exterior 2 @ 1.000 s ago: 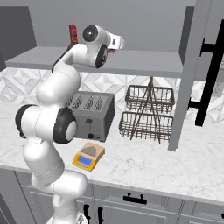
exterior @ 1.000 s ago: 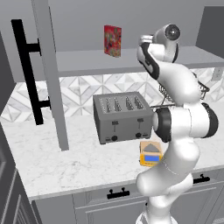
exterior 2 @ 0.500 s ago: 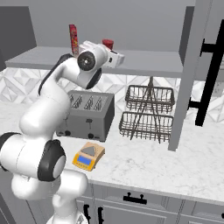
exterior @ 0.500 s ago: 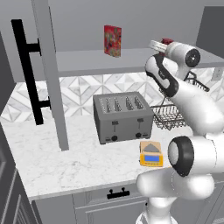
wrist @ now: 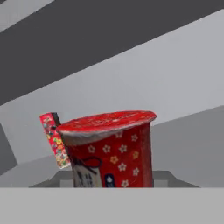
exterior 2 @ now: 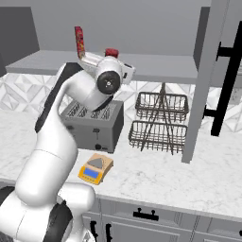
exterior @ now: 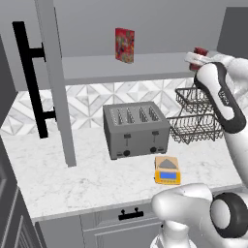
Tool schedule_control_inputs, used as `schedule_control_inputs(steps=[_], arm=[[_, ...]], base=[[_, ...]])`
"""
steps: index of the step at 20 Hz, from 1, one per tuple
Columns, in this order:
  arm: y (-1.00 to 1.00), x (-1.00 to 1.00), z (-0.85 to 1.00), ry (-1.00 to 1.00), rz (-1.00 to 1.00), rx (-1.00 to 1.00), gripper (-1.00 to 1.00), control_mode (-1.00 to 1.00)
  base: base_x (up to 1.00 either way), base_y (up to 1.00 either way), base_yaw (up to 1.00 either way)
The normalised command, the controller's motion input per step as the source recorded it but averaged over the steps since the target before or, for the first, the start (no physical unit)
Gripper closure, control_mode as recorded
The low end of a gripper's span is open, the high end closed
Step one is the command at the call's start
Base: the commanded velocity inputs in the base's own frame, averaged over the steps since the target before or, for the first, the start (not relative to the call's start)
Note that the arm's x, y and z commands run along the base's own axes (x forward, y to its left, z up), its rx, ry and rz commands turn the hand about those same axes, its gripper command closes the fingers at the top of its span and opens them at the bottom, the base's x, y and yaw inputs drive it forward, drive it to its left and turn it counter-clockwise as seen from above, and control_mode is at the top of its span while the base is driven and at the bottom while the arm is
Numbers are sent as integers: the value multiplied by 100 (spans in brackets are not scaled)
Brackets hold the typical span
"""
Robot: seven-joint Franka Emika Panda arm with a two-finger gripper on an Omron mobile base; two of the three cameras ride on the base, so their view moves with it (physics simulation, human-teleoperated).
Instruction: Pick the yogurt and place it on the digital scale for weighing, and close the cabinet.
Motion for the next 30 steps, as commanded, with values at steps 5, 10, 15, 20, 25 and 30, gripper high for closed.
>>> schedule_control_inputs(steps=[5, 10, 15, 20, 25, 30], arm=[[0, -100, -65, 0, 47, 1, 100, -100], [0, -100, -100, -11, 46, -3, 100, -100], [40, -36, -100, -4, 48, -7, 100, -100], [7, 0, -95, -1, 46, 0, 100, -100], [13, 1, -78, 0, 28, 0, 100, -100], [6, 34, -82, 0, 8, 0, 100, -100]], base=[[0, 0, 0], [0, 0, 0], [0, 0, 0], [0, 0, 0], [0, 0, 0], [0, 0, 0]])
